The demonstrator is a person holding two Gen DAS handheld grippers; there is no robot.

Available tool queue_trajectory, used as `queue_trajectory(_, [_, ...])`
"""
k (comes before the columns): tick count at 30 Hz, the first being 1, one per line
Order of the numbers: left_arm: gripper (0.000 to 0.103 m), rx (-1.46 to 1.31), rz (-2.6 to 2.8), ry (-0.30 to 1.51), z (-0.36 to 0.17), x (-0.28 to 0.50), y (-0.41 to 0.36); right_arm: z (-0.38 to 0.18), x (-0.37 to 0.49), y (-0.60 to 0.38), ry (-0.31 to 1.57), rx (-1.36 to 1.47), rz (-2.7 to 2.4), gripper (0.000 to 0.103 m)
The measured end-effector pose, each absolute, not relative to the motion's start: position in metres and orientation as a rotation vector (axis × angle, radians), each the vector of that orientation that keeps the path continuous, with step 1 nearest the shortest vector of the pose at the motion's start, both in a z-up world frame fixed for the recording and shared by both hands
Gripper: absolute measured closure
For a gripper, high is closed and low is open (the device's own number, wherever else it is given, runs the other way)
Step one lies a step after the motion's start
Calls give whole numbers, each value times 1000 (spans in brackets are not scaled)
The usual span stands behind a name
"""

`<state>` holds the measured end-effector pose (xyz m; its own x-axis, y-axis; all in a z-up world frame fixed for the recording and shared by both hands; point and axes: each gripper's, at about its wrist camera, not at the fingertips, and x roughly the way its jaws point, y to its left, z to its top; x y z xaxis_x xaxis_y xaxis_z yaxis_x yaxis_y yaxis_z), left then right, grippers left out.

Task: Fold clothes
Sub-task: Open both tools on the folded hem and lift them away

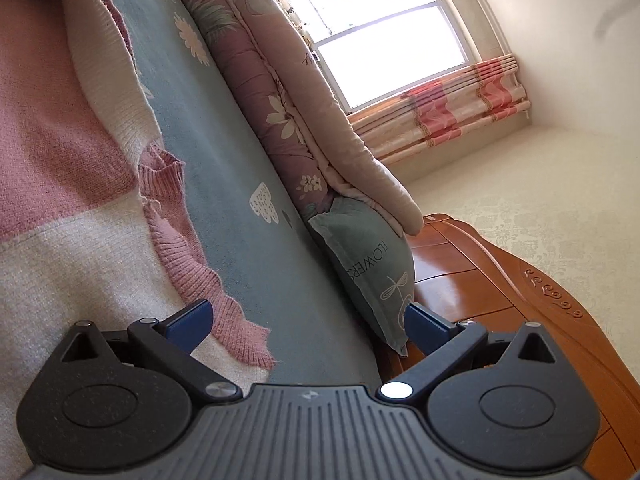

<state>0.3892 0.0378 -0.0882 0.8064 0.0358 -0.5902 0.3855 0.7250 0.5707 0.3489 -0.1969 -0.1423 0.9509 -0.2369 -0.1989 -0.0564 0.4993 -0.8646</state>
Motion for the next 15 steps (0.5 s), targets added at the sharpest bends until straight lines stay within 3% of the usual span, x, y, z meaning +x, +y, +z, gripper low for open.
queue_trajectory(4, [2,529,-250,696,-63,390,72,-132,327,-201,329,-992,-64,0])
queue_trajectory(10, [1,-95,-487,1060,-61,429,137,-117,292,-198,349,-913,19,0])
queue_trajectory(15, [2,-169,-432,1016,-54,418,158,-98,274,-198,344,-832,45,0])
